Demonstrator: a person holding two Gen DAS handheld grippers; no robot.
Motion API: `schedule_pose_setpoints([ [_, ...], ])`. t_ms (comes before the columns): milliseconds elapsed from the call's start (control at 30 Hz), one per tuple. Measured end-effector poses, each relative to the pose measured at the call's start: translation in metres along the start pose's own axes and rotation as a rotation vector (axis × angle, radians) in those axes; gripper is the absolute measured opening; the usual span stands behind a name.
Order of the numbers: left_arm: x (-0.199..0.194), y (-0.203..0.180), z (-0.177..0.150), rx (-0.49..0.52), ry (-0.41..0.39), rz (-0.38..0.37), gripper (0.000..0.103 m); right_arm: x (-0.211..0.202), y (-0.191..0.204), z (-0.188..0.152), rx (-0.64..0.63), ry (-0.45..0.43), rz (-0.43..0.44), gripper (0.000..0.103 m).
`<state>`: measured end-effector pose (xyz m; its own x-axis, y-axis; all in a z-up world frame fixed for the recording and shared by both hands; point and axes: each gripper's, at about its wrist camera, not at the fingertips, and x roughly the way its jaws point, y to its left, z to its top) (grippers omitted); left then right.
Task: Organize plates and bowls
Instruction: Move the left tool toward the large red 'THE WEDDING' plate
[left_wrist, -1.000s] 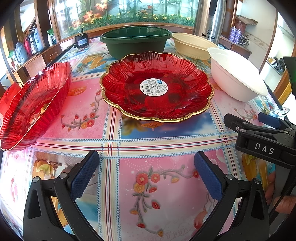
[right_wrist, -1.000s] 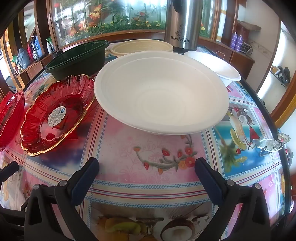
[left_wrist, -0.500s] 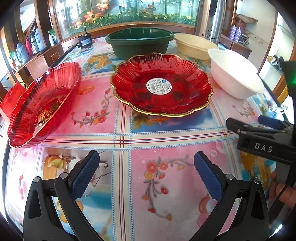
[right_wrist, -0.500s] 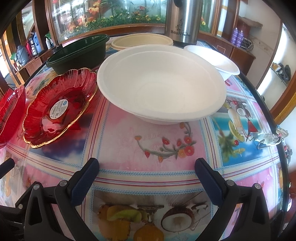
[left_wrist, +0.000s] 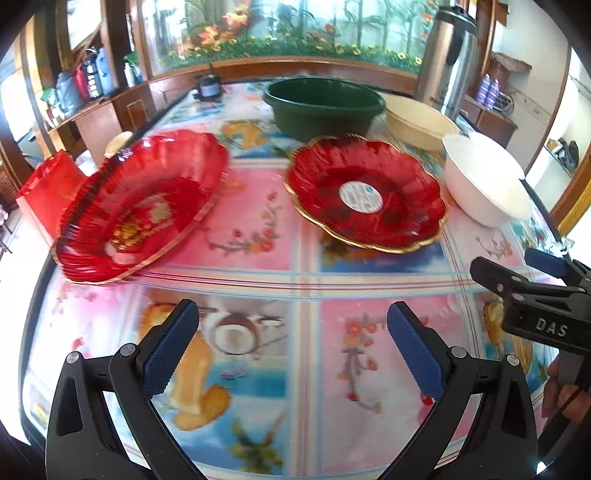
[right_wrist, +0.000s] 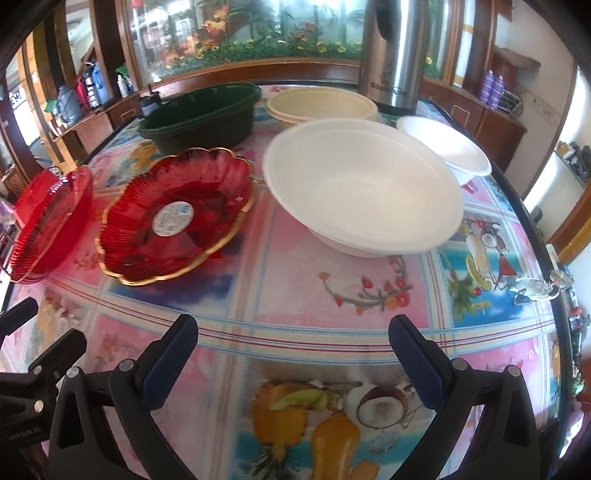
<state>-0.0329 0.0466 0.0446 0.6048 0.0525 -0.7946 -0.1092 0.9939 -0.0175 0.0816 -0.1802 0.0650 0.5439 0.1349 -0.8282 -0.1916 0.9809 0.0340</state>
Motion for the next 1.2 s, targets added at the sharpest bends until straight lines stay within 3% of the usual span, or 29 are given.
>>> schedule_pose_setpoints([
  [433, -0.007, 0.052, 0.012, -0.098, -0.019, 0.061, 0.103, -0.006, 0.047, 0.02, -0.112, -0.026, 0.11, 0.102],
  [1200, -0.008, 0.127, 0.037, -0.195, -0.025, 0.156, 0.103, -0.004, 0.124, 0.063, -0.232, -0.063, 0.169, 0.102],
])
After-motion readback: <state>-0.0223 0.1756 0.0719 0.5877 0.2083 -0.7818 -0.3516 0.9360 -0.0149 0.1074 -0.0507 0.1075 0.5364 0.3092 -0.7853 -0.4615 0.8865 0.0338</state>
